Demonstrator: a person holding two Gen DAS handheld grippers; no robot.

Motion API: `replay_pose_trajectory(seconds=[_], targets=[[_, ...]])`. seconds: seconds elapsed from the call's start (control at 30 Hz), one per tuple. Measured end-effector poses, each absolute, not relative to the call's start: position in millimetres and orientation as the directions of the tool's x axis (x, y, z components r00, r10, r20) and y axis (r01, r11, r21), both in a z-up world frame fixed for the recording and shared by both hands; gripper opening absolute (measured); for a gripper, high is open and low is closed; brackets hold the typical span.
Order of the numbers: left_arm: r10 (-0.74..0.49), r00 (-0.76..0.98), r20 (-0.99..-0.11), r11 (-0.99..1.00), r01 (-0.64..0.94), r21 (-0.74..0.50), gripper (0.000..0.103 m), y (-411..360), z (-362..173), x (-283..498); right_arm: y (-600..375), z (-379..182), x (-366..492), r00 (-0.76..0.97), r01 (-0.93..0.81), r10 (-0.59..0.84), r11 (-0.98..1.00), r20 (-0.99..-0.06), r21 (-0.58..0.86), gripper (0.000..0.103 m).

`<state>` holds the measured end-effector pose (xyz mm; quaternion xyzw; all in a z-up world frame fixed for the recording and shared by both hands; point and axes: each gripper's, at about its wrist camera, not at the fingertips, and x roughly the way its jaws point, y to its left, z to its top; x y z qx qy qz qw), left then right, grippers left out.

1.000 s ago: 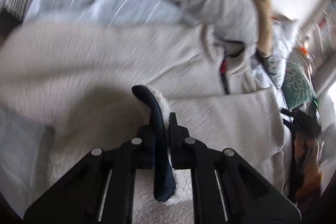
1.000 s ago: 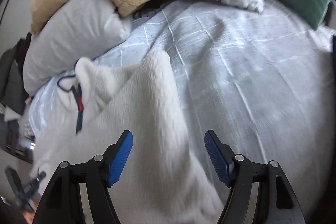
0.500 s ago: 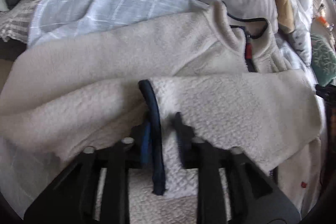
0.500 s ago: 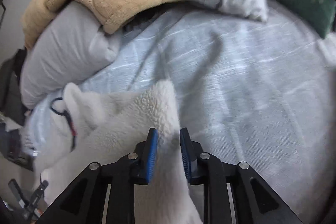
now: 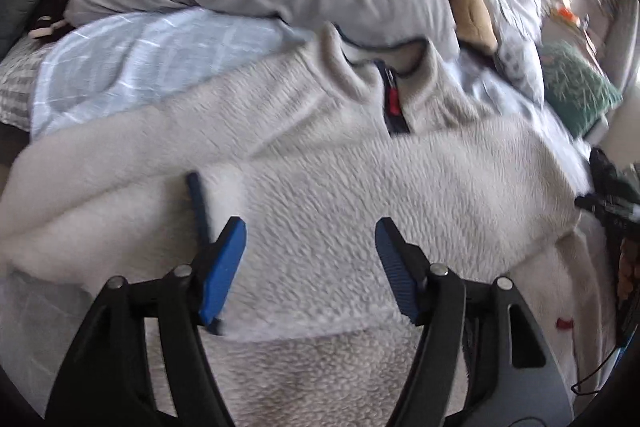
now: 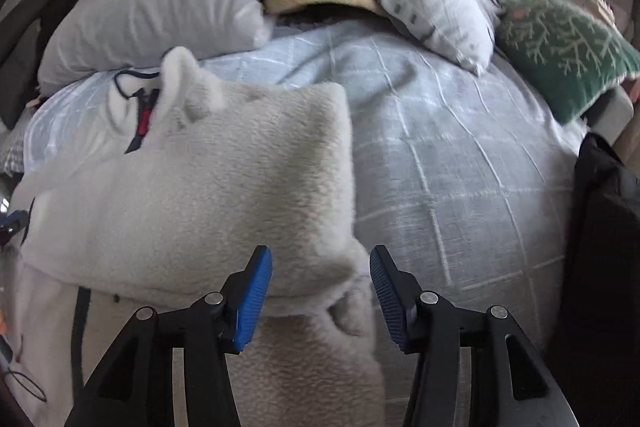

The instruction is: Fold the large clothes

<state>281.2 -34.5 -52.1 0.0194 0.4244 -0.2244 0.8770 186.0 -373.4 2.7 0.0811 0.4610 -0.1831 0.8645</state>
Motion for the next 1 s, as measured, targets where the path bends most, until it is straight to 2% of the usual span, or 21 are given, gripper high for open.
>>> replay_pose_trajectory(seconds=[0.07, 0.17, 0.27, 0.4, 0.47, 0.57, 1.0], targets=[[-0.329, 0.501, -0.800, 0.910, 0.395, -0.126, 0.068, -37, -71, 284, -372, -6, 190, 0.482, 0.403, -0.289, 0.911, -0.827, -0.083, 0.040], [-0.341, 0.478, -0.809, 0.908, 0.390, -0.152, 0.068, -29, -86, 284, -390, -38, 196, 0.378, 0.451, -0.260, 0.890, -0.889, -0.068, 0.039], [-0.321, 0.457, -0.829, 0.918, 0.367, -0.153, 0.068, -25, -74, 280, -394, -37, 193, 0.380, 0.497, -0.242, 0.868, -0.893, -0.023, 0.039], [-0.301, 0.448, -0.842, 0.929, 0.338, -0.152, 0.079, -11, -54, 272, -380, -13, 186, 0.385, 0.501, -0.242, 0.865, -0.891, -0.019, 0.048], [-0.302, 0.440, -0.846, 0.933, 0.317, -0.168, 0.080, 5, -43, 270, -372, 1, 180, 0.397, 0.502, -0.221, 0.865, -0.891, 0.009, 0.060], [-0.301, 0.418, -0.857, 0.940, 0.279, -0.194, 0.081, 30, -33, 266, -353, 21, 167, 0.417, 0.500, -0.204, 0.865, -0.886, 0.037, 0.068], [-0.202, 0.451, -0.869, 0.979, 0.061, -0.196, 0.086, 182, -13, 250, -273, 47, 142, 0.435, 0.434, -0.101, 0.894, -0.895, 0.110, 0.080]])
